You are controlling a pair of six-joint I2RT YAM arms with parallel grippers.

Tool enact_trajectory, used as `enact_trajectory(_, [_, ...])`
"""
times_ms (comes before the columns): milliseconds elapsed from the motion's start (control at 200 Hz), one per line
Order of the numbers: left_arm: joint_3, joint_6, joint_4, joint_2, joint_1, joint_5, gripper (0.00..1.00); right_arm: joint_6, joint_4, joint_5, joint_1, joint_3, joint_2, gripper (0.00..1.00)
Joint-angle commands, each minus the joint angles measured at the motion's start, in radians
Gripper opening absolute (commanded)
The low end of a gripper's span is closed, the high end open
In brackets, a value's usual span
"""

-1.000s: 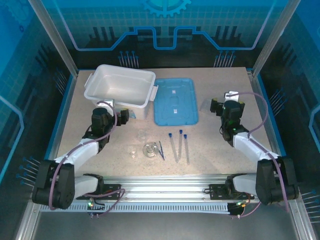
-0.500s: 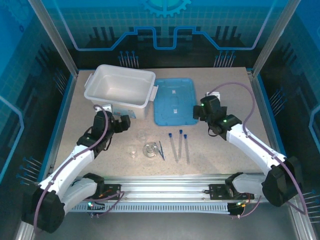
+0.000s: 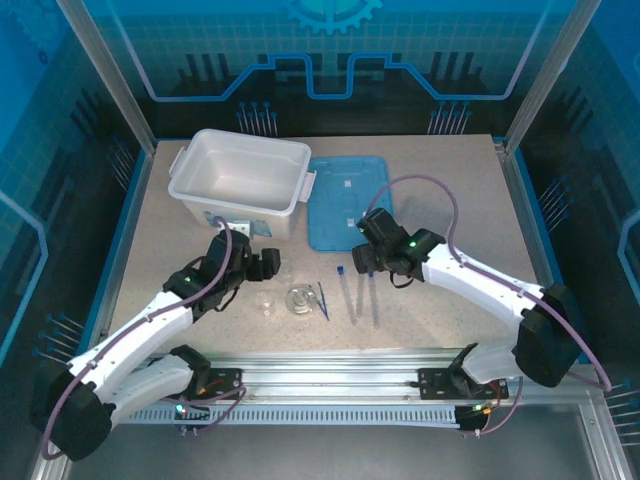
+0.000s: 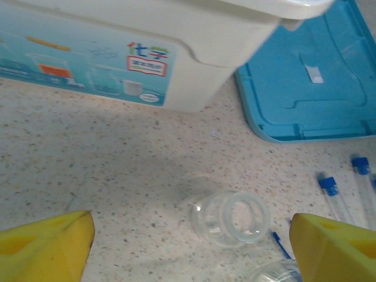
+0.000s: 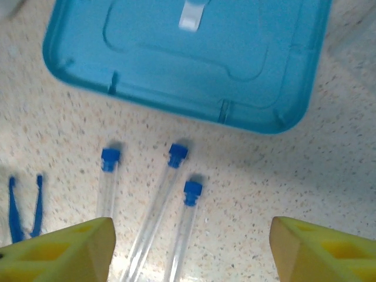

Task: Organize the chemistry lab equipment

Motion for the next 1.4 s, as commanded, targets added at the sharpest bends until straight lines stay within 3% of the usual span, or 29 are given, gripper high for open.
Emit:
enact_trajectory(0, [0.07,0.02,0.007,0.047,-0.047,-0.003,0.86,0.059,-0.046,-0.042,0.011,-0.026,0.032,0.64])
enact_trajectory(200, [0.161,0.061,0.057,0.172,-0.13,-0.001,0.86,0.087,-0.031,-0.062,0.008,-0.062,0.099,0.57])
enact_trajectory(520, [0.233,0.052,0.117,0.319,-0.154,0.071,0.86,0.105,0.005,-0.105,-0.012,-0.093,0.188,0.46])
enact_trajectory(1396, [0.267,0.077,0.11,0.4,-0.155,0.083,0.87,0.094,0.014,-0.13,-0.061,-0.051,0.335,0.33])
